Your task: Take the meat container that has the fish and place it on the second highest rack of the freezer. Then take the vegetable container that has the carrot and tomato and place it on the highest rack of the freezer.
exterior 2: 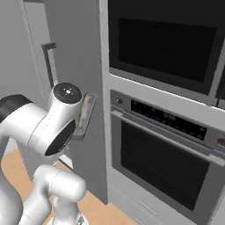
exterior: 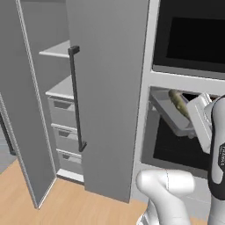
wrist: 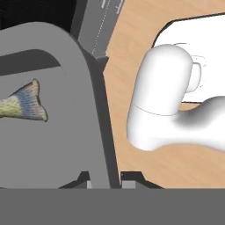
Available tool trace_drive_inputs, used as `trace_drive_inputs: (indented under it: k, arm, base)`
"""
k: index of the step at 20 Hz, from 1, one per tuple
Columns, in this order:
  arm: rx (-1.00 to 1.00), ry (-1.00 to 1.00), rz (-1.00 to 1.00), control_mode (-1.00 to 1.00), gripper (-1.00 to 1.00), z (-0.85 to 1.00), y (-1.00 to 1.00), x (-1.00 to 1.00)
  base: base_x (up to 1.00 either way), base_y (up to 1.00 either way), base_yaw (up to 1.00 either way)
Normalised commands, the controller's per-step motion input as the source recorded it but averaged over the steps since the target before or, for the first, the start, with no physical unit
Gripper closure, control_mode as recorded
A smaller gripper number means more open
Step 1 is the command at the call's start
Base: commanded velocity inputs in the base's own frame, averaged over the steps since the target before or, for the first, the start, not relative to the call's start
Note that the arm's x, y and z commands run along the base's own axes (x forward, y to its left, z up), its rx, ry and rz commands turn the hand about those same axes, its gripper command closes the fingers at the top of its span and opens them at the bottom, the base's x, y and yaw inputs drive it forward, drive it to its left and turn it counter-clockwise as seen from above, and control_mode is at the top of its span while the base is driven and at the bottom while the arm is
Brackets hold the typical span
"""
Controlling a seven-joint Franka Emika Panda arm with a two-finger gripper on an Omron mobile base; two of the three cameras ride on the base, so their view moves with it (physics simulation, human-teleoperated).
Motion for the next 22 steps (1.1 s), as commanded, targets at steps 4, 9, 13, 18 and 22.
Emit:
trace_drive_inputs:
  k: [4,9,13,18,22]
  arm:
    - [0.0,0.0,0.0,1.0,1.0,0.0,0.0,0.0]
    - [0.0,0.0,0.0,1.0,1.0,0.0,0.0,0.0]
    - [0.0,0.0,0.0,1.0,1.0,0.0,0.0,0.0]
    - [0.0,0.0,0.0,1.0,1.0,0.0,0.0,0.0]
    - [0.0,0.0,0.0,1.0,1.0,0.0,0.0,0.0]
  base:
    - [0.16,1.0,0.34]
    - [0.44,0.72,0.14]
    - [0.62,0.25,-0.01]
    - [0.49,0.26,-0.04]
    - [0.6,0.35,-0.03]
